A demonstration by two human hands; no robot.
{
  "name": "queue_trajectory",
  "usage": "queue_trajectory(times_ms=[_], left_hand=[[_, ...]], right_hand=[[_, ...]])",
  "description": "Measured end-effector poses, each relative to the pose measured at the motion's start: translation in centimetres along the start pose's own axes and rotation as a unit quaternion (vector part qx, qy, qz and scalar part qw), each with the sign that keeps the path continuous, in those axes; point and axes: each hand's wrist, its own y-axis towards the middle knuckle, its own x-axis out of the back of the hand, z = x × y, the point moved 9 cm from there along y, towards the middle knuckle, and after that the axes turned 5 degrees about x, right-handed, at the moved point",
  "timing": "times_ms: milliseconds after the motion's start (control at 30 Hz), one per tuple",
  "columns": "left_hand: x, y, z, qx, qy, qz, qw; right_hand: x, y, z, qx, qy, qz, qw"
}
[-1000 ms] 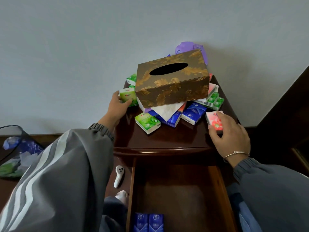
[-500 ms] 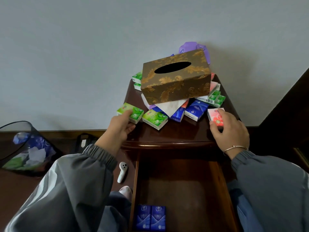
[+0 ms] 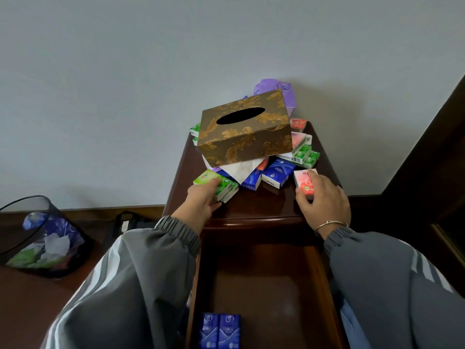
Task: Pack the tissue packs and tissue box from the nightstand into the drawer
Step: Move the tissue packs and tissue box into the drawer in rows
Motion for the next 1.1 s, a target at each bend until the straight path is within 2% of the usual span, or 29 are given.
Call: queue_trajectory(times_ms=[167, 300, 367, 567, 800, 933, 1033, 1100], left_hand=[[-0.7, 0.1, -0.6, 0.000, 0.006, -0.045, 0.999], [-0.9, -0.1, -0.7, 0.033, -0.079, -0.073, 0.994], [-0.7, -0.1, -0.9, 0.031, -0.055, -0.084, 0.994], [-1.0, -0.3, -1.0, 0.034, -0.015, -0.025, 0.999], [-1.5, -0.6, -0.8, 0.042, -0.037, 0.029, 0.998], [-1.2, -0.6, -0.6, 0.020, -0.078, 0.013, 0.997], [0.0, -0.5, -0.5, -0.004, -0.079, -0.007, 0.997], [0.7, -0.5, -0.6, -0.012, -0.084, 0.012, 0.996]], right_hand=[[0.0, -0.1, -0.1, -0.004, 0.005, -0.003, 1.000], [-0.1, -0.1, -0.2, -0.005, 0.007, 0.002, 1.000], [-0.1, 0.0, -0.1, -0.003, 0.006, 0.001, 1.000], [0.0, -0.1, 0.0, 0.000, 0.000, -0.007, 1.000], [0.1, 0.0, 0.0, 0.016, -0.016, -0.018, 1.000], [0.4, 0.0, -0.2, 0.013, 0.000, -0.013, 1.000], [2.9, 0.0, 0.1, -0.002, 0.094, -0.071, 0.993], [5.7, 0.9, 2.0, 0.038, 0.129, -0.134, 0.982]])
